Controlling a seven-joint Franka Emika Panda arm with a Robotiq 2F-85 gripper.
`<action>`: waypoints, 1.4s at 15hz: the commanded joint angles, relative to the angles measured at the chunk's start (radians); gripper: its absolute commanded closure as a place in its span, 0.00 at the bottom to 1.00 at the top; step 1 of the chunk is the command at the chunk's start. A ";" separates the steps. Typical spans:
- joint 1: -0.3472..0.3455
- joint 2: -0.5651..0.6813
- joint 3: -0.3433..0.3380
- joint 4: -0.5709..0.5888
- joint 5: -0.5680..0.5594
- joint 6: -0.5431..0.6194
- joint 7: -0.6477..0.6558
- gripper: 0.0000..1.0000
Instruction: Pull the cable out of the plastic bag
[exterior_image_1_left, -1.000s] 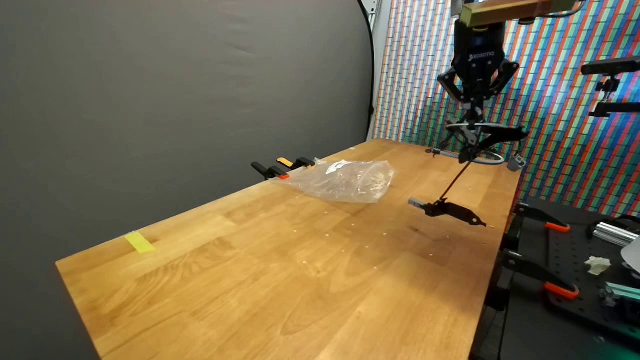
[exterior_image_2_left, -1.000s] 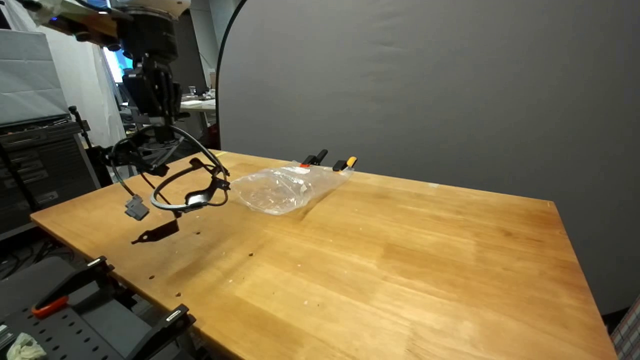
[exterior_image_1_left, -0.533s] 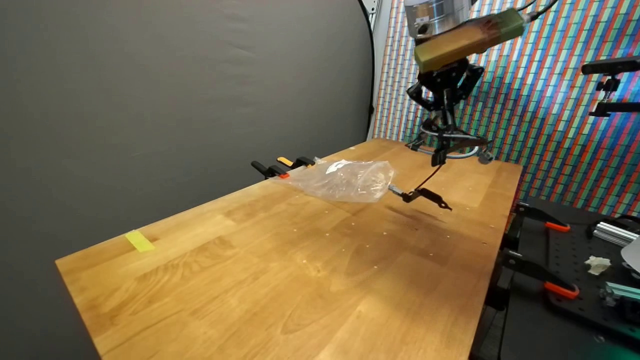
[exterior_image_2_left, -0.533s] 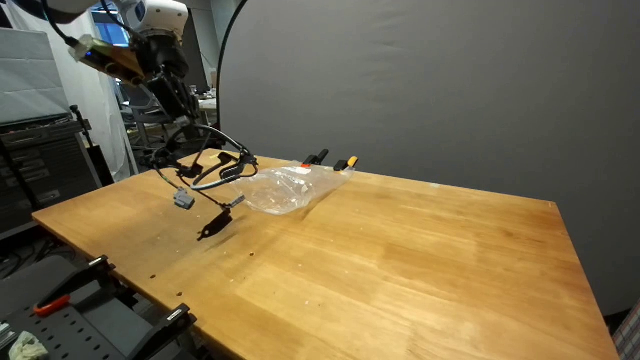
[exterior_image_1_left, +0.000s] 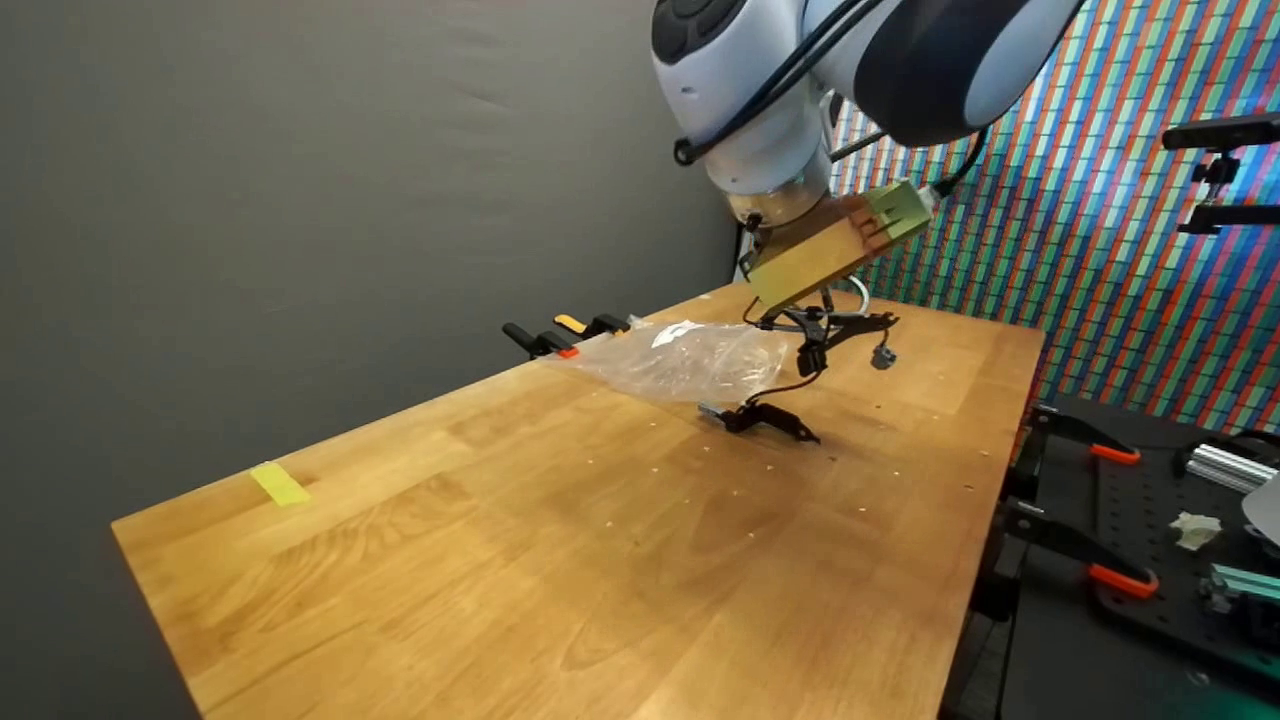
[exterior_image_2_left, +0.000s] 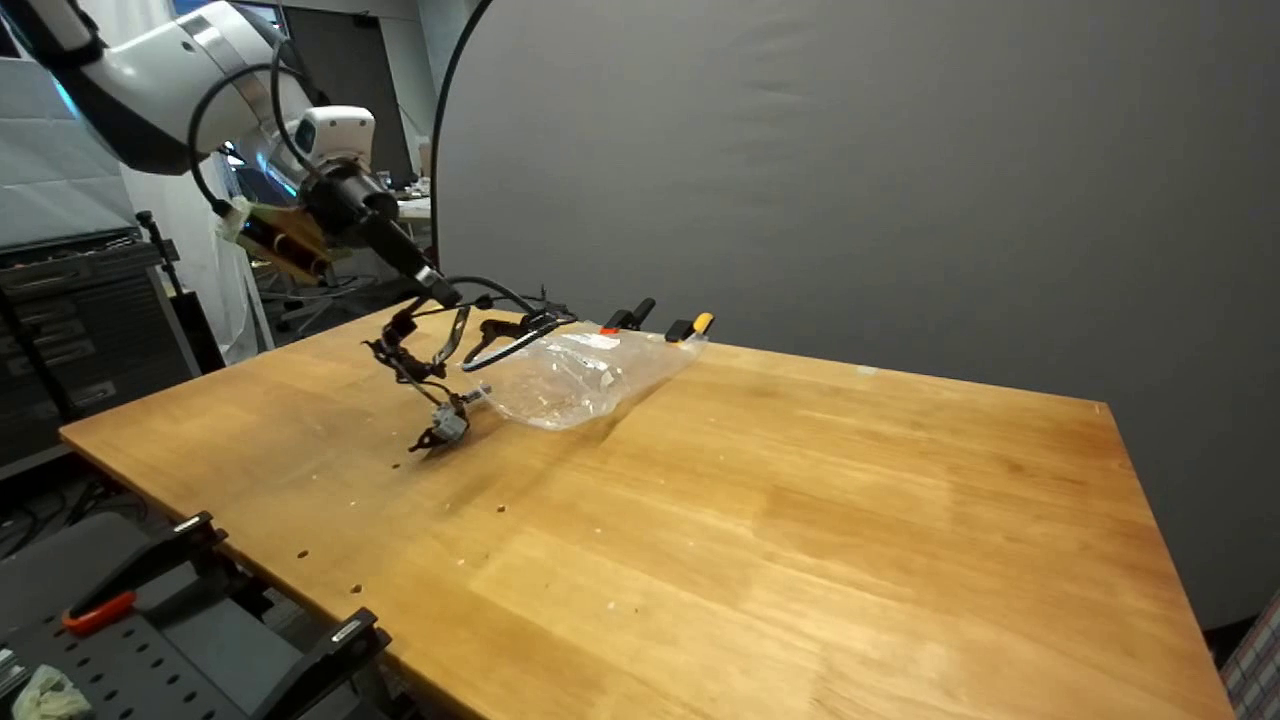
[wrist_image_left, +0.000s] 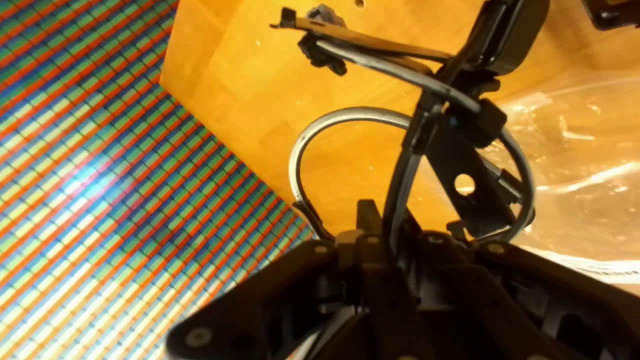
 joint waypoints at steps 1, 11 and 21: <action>0.125 0.143 -0.104 0.126 -0.198 -0.079 0.030 0.98; 0.140 0.293 -0.154 0.227 -0.401 -0.023 0.034 0.62; 0.113 0.108 -0.119 0.211 -0.166 0.060 -0.128 0.00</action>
